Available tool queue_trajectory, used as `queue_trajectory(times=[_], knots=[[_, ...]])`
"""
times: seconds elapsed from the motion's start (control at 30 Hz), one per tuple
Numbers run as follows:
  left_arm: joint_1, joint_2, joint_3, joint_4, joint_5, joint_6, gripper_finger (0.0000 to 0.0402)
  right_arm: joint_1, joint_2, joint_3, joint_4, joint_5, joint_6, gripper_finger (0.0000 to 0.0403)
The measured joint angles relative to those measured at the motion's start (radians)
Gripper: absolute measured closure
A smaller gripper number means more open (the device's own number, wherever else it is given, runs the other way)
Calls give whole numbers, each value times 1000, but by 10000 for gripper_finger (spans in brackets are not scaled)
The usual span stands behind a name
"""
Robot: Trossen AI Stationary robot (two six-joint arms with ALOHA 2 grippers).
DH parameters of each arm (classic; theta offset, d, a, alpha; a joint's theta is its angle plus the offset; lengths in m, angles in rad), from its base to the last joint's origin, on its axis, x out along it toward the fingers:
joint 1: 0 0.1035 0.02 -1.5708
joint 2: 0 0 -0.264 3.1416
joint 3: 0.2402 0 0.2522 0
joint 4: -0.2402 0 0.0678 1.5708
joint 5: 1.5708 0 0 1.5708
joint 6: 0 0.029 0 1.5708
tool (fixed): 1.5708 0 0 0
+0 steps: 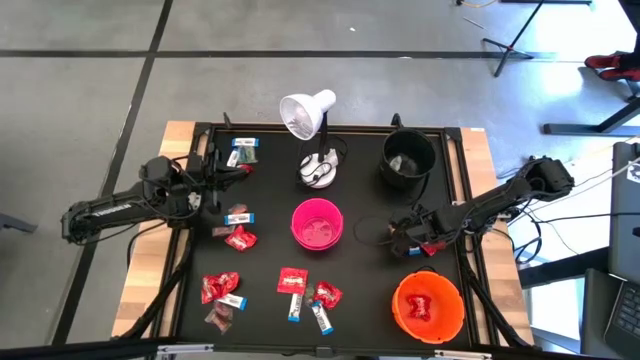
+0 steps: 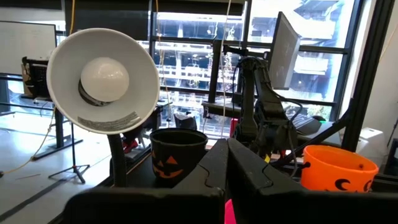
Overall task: Sort candy
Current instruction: Put the green candy into the pink bucket
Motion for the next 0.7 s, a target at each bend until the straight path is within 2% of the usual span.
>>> queue_trajectory(times=[0.17, 0.33, 0.5, 0.7], knots=[[0, 0, 0, 0, 0, 0, 400, 0, -14, 55, -5, -6, -87, 389], [0, 0, 0, 0, 0, 0, 400, 0, -15, 145, -52, -2, -164, 385], [0, 0, 0, 0, 0, 0, 400, 0, -15, 290, -136, 14, -252, 398], [0, 0, 0, 0, 0, 0, 400, 0, -16, 495, -116, 135, -413, 391]])
